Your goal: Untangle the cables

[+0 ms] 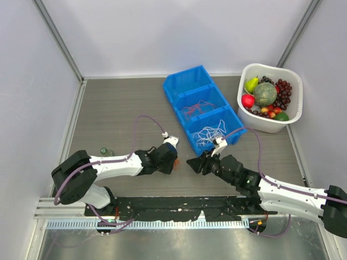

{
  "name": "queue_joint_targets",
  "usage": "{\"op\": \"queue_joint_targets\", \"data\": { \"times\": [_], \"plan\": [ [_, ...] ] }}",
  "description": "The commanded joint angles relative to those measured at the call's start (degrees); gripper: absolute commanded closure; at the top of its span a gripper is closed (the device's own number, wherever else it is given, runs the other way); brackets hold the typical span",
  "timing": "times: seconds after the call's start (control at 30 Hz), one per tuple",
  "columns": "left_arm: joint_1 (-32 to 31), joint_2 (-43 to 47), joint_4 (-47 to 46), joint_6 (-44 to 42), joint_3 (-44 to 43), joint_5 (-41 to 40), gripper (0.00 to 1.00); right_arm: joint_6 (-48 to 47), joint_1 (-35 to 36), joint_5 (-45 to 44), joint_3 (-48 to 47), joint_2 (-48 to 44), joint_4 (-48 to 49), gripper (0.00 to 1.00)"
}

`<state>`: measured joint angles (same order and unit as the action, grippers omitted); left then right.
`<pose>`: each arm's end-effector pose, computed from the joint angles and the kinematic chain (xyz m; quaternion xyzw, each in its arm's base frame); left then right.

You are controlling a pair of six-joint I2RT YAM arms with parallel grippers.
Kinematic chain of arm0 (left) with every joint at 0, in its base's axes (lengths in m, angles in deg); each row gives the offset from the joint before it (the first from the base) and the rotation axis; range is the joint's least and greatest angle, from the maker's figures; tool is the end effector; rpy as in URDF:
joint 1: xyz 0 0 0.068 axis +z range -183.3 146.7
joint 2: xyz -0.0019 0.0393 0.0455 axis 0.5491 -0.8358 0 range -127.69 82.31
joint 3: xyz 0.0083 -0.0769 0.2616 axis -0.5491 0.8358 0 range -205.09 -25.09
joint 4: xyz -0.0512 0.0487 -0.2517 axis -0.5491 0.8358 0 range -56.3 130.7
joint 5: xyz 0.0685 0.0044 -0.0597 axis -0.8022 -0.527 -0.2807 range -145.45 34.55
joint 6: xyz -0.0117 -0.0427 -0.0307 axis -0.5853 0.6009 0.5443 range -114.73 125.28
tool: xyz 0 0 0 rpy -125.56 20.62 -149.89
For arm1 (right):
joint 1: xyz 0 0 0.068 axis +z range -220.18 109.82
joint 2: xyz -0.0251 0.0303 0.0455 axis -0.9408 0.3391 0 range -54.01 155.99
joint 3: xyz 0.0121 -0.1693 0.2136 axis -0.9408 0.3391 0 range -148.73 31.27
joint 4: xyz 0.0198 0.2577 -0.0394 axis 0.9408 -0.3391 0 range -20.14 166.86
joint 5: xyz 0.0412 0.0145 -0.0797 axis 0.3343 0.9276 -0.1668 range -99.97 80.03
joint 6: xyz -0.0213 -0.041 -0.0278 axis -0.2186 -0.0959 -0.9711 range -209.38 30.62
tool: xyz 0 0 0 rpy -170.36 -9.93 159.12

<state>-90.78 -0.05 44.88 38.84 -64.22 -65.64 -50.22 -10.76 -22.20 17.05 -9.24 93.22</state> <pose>0.1493 -0.2226 0.1624 0.1699 0.9334 -0.1580 0.2736 0.0978 0.1507 0.1999 -0.0736 0.7838 0.4082 0.4621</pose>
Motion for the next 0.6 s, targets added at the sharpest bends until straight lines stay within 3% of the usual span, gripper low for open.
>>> {"op": "queue_joint_targets", "data": {
  "times": [0.0, 0.17, 0.3, 0.4, 0.43, 0.57],
  "plan": [
    [-1.85, -0.51, 0.33, -2.01, -2.88, -8.17, 0.65, 0.83, 0.35, -2.45, 0.95, -1.88, -1.59, 0.58],
    [-1.85, -1.39, -0.19, -1.92, -2.96, -7.91, 0.70, 1.54, 0.26, -1.92, 1.03, -1.71, -1.77, 0.58],
    [-2.03, 0.36, 0.24, -1.57, -2.88, -7.91, 0.99, 1.36, 0.35, -1.66, 0.95, -1.09, -1.15, 0.58],
    [-2.20, 4.39, 0.07, -1.39, -1.39, -7.38, 1.00, 2.06, 0.26, -1.22, 0.86, -0.92, -1.16, 0.58],
    [-2.20, 5.97, -0.19, -1.39, -0.69, -7.47, 0.95, 2.24, 0.35, -0.96, 0.95, -1.00, -0.98, 0.58],
    [-2.20, 9.59, 0.25, -1.92, 0.64, -8.96, 0.61, 2.15, 0.35, -0.87, 1.21, -1.36, -0.80, 0.58]
  ]
}}
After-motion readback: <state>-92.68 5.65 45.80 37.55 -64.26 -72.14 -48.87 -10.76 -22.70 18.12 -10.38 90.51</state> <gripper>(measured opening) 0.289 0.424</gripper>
